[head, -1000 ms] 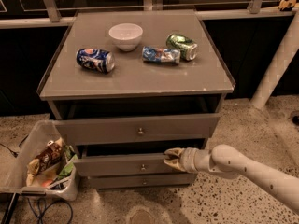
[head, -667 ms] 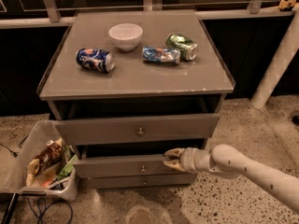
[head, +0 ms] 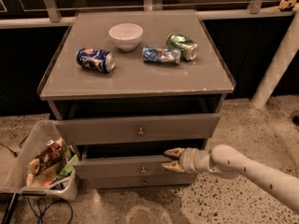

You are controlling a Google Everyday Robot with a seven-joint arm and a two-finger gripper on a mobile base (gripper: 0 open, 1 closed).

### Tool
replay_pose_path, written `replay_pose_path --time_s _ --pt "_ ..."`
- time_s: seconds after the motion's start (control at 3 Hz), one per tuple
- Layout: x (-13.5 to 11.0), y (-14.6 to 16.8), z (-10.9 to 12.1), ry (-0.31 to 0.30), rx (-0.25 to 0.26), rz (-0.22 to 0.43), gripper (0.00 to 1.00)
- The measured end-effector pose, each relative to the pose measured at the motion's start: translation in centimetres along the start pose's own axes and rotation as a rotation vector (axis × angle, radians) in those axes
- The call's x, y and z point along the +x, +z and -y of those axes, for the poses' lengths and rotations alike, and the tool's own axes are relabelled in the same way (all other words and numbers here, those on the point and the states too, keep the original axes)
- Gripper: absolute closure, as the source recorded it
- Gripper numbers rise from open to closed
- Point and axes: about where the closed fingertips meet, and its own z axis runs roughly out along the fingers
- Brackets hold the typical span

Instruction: Open middle drawer

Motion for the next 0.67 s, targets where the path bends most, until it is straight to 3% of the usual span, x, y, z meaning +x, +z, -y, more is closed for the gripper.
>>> replay_pose_path --time_s 0.67 --pt "1.24 0.18 -0.88 0.024 -0.008 -0.022 0.99"
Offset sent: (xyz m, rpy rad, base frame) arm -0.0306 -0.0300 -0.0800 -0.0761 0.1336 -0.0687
